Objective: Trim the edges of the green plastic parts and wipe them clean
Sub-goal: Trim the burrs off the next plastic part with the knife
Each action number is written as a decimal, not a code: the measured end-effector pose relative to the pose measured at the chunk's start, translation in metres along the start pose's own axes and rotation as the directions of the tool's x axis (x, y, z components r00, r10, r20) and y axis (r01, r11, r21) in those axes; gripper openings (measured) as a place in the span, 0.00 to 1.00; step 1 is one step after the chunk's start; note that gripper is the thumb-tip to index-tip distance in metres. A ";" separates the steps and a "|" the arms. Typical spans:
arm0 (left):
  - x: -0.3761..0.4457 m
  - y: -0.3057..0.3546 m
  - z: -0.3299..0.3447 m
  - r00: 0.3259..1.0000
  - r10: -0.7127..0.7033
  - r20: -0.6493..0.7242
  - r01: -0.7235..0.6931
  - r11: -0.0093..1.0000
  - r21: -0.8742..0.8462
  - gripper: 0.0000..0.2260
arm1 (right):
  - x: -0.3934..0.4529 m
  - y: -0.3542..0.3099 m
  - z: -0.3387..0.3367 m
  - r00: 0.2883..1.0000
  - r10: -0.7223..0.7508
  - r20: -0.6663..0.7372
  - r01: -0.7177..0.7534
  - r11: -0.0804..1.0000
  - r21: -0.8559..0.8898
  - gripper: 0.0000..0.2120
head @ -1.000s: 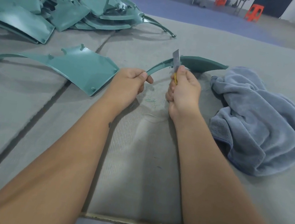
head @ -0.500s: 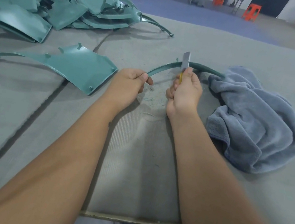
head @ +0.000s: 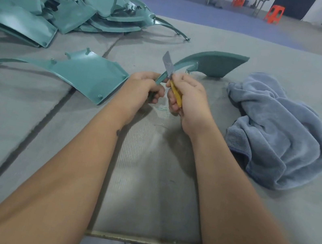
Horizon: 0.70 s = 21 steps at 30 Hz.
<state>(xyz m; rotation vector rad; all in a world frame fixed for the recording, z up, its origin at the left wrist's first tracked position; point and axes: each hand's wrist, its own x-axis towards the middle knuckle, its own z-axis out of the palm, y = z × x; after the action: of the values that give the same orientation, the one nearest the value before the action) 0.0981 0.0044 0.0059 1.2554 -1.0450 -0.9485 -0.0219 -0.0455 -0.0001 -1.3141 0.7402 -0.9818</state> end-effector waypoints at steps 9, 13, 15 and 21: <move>0.000 -0.001 -0.003 0.992 -0.060 0.115 0.058 0.998 0.016 0.08 | 0.001 0.000 -0.002 1.000 0.003 0.019 -0.002 0.999 -0.052 0.16; -0.003 0.000 -0.002 0.989 -0.022 0.145 0.040 0.992 -0.123 0.09 | -0.001 -0.001 0.000 0.994 0.019 0.103 -0.012 0.998 -0.067 0.16; -0.004 0.000 -0.001 0.990 -0.007 0.143 0.029 0.988 -0.153 0.10 | -0.002 -0.002 0.000 0.990 0.015 0.143 -0.009 0.999 -0.038 0.16; -0.005 0.001 0.003 0.981 -0.011 0.192 0.066 0.956 -0.286 0.12 | -0.001 -0.002 -0.001 0.994 0.000 0.112 0.009 0.997 -0.079 0.17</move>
<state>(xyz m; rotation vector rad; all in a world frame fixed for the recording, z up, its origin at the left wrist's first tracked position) 0.0944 0.0083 0.0069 0.9578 -0.9859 -1.2229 -0.0237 -0.0448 0.0014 -1.4290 0.6965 -0.8815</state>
